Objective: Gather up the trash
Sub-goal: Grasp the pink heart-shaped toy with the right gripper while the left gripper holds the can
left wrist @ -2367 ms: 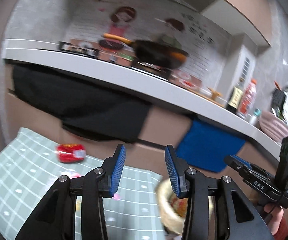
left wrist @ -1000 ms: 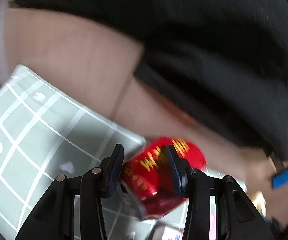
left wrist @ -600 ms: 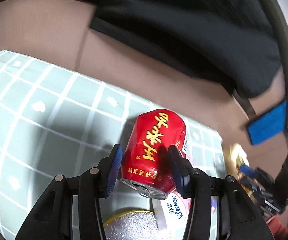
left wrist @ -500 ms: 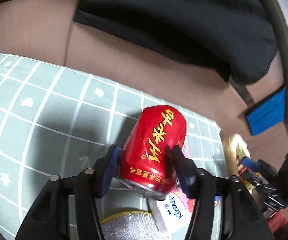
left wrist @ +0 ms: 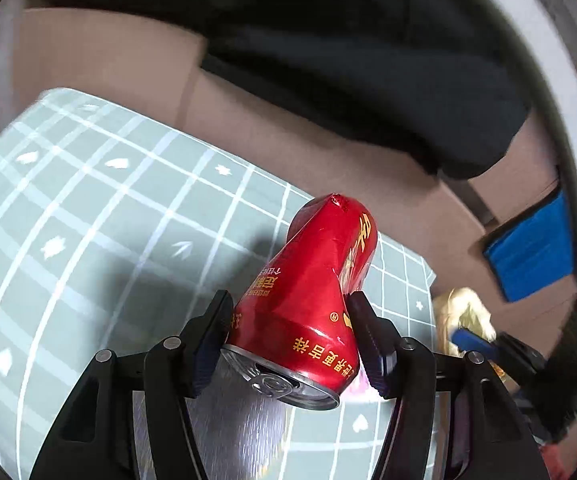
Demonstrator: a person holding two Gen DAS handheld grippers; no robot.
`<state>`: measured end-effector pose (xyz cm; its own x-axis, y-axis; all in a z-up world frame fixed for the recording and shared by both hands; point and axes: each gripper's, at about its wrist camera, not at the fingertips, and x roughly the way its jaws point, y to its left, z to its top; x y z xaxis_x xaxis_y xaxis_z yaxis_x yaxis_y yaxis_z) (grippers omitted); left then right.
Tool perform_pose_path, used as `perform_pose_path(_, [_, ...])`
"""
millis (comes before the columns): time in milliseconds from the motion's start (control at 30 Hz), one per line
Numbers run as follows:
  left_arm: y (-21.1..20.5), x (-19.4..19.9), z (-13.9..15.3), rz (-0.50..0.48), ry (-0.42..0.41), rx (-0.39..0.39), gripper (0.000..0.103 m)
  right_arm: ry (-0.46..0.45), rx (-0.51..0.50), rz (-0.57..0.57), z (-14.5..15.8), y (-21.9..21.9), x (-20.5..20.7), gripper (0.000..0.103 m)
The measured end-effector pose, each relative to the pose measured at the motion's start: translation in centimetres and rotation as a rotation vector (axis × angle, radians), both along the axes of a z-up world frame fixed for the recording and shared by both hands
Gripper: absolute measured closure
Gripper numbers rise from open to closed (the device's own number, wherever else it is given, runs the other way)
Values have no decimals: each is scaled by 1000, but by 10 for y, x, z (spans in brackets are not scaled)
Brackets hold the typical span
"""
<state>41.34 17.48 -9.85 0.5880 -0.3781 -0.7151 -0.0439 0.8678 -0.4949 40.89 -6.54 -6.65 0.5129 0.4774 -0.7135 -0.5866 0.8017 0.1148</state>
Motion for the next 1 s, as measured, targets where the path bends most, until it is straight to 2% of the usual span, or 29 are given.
perform_pose_path(267, [18,-99,37,219,-177,130,43,11,-73,9,-29,45,49,67])
perform_pose_path(433, [25,-117,41,267,-215,199,43,59,-102,12,-51,60,69,67])
perform_pose_path(500, [27,-121,42,276,-232,222,43,59,-133,6,-58,65,74,61])
perform_pose_path(600, [31,-122,41,275,-243,228,43,88,-166,-10,-69,71,83,60])
perform_pose_path(700, [32,-121,36,272,-233,219,43,73,-174,-21,-69,74,83,59])
perform_pose_path(767, [30,-121,34,271,-222,217,43,70,-176,-36,-65,74,79,65])
perform_pose_path(800, [29,-121,35,268,-223,217,43,61,-168,-37,-61,73,76,65])
perform_pose_path(1000, [14,-127,53,264,-269,250,43,-28,-107,-47,-13,56,41,65])
